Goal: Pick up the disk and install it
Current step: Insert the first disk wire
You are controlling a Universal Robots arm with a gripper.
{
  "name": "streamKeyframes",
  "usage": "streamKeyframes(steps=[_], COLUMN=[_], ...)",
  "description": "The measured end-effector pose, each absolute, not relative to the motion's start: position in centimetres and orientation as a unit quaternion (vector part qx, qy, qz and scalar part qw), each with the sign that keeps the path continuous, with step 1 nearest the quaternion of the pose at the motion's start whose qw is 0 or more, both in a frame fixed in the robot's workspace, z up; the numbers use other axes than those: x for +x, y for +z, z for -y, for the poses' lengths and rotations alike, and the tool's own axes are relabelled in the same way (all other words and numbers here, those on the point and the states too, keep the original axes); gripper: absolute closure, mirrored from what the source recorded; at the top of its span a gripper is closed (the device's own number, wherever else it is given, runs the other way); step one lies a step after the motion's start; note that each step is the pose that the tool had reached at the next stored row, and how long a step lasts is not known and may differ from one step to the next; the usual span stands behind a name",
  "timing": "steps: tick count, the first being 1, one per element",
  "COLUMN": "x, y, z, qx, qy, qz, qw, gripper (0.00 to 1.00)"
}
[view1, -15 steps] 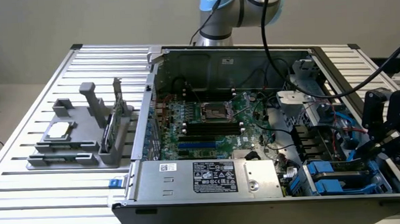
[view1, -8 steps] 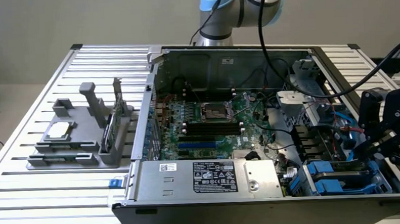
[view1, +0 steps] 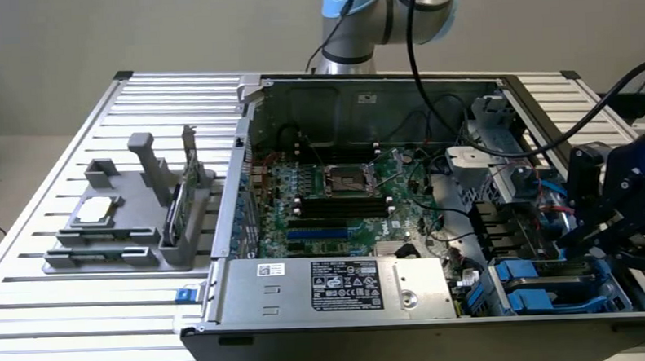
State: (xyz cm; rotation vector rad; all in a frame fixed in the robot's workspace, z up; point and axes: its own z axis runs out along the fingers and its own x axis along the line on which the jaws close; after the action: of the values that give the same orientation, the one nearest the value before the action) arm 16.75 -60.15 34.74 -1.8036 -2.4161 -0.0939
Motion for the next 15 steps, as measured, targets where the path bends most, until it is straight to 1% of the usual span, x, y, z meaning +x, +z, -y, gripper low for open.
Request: streamKeyframes(steps=[5, 7, 9, 15], x=[16.42, 16.41, 16.41, 16.40], y=[34.62, 34.63, 34.61, 34.61], z=[60.15, 60.14, 60.15, 60.16], qx=[-0.610, -0.615, -0.620, -0.629], qy=[-0.032, -0.029, -0.020, 0.013], qz=[0.789, 0.786, 0.783, 0.777], qw=[0.062, 0.060, 0.053, 0.027], gripper=[0.84, 0.84, 0.84, 0.84])
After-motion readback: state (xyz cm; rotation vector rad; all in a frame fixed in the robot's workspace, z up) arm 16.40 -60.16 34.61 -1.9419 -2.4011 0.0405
